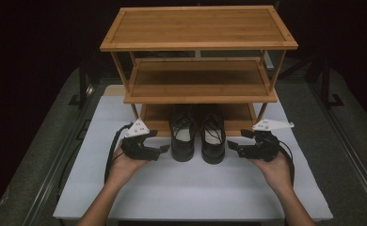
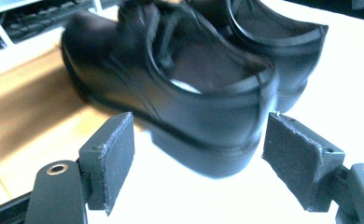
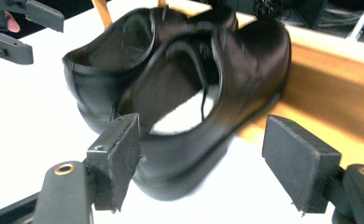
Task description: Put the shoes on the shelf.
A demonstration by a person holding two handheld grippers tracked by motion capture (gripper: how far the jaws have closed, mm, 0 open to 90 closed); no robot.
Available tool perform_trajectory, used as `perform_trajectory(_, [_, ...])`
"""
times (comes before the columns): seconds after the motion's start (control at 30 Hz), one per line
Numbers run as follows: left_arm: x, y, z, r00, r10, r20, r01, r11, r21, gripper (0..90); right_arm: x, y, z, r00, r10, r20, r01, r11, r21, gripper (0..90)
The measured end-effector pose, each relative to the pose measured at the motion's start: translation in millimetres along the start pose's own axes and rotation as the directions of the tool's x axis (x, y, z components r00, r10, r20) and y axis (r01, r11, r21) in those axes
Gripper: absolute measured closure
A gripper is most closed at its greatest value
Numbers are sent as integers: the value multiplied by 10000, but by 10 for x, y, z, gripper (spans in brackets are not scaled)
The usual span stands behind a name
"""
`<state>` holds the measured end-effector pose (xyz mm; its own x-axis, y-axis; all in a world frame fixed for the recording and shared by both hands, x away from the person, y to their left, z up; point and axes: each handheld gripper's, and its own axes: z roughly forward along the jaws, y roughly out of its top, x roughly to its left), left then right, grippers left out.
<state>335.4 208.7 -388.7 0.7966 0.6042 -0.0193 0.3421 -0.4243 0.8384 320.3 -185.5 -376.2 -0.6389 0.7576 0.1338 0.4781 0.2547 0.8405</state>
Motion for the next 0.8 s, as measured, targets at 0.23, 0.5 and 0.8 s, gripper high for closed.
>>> perform_trajectory(0.23, [-104,-244,248,9993,355,109,-361,9973,646,245,42,-311,94,10000,21,-51,-18,9980,628,273])
perform_trajectory(0.5, [-155,-309,543,9980,629,89,-635,9887,1359,189,60,-411,408,9987,-357,-375,410,9876,1517,213])
perform_trajectory(0.8, [-175,-302,689,9950,997,24,-993,9884,1146,166,117,-437,667,9970,-465,-624,580,9783,1988,159])
